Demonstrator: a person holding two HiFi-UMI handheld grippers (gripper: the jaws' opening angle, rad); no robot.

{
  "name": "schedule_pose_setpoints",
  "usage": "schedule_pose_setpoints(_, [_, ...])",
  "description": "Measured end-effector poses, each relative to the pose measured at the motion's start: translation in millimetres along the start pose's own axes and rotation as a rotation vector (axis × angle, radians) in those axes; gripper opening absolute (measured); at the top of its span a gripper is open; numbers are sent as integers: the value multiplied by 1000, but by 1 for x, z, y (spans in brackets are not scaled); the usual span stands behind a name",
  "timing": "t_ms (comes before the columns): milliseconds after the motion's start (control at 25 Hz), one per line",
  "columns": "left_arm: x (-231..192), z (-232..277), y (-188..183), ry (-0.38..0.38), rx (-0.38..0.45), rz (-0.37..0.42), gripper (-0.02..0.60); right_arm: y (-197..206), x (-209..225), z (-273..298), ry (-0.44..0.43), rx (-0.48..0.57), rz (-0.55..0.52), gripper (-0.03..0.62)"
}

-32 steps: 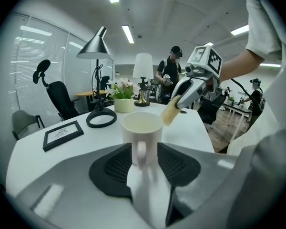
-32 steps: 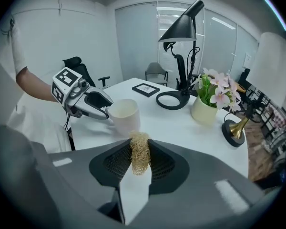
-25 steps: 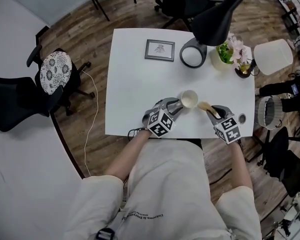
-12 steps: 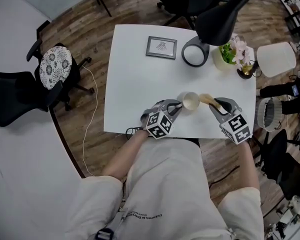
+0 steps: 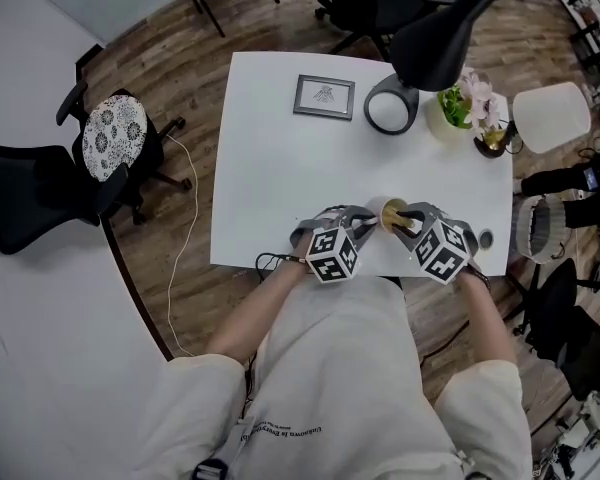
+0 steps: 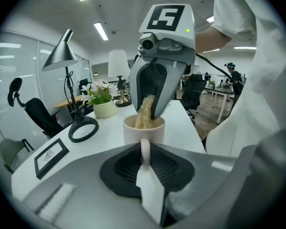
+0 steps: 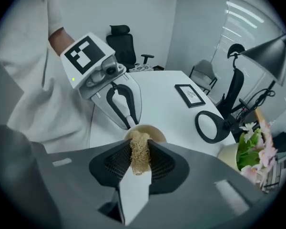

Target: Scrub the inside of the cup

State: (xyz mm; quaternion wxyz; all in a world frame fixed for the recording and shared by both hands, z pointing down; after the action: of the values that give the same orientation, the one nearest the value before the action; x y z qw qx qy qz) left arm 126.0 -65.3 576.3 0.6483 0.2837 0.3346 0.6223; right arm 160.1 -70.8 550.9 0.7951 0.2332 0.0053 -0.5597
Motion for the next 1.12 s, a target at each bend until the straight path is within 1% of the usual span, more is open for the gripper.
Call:
schedule_pose_setpoints(160, [1,-1,-4,8,-16,16,51,-1,-6,9,-9,-18,-28,117])
schedule_pose_setpoints(360, [6,3,-12,21,-33,62,51,-3,-2,13,12,-32,-58,114])
schedule_pose_setpoints(440, [8,5,-15,29,-25,62,51,0,0,14,24,-41,-25,114])
schedule_pose_setpoints(640, [11,5,-20,40,-1,44,51,6,5,20,40,-44,136,112])
schedule_pose_setpoints(720, [13,6,-19,48,2,38,51,9,4,24,54,-46,169,112])
schedule_pose_setpoints(880, [17,8,-18,67,3,17,52,16,3,28,82,-84,142,110])
schedule_pose_setpoints(1000, [18,7,-17,68,9,3,52,19,1,30,70,-118,119,110])
schedule_pose_setpoints(1120, [17,6,-15,58,16,-10,51,22,0,31,53,-157,71,110])
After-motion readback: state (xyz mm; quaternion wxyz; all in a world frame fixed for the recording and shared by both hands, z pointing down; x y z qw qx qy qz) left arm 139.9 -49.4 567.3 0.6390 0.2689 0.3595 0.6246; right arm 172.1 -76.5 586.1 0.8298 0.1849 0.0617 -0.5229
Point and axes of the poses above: the fingertips, and each gripper's own axes: z forward along the fingers, x to its right, y out of its underside, the point moved 1 cm from there along -z, backward along the fingers, and after that the axes turned 14 degrees about y, right-handed, at the moved point
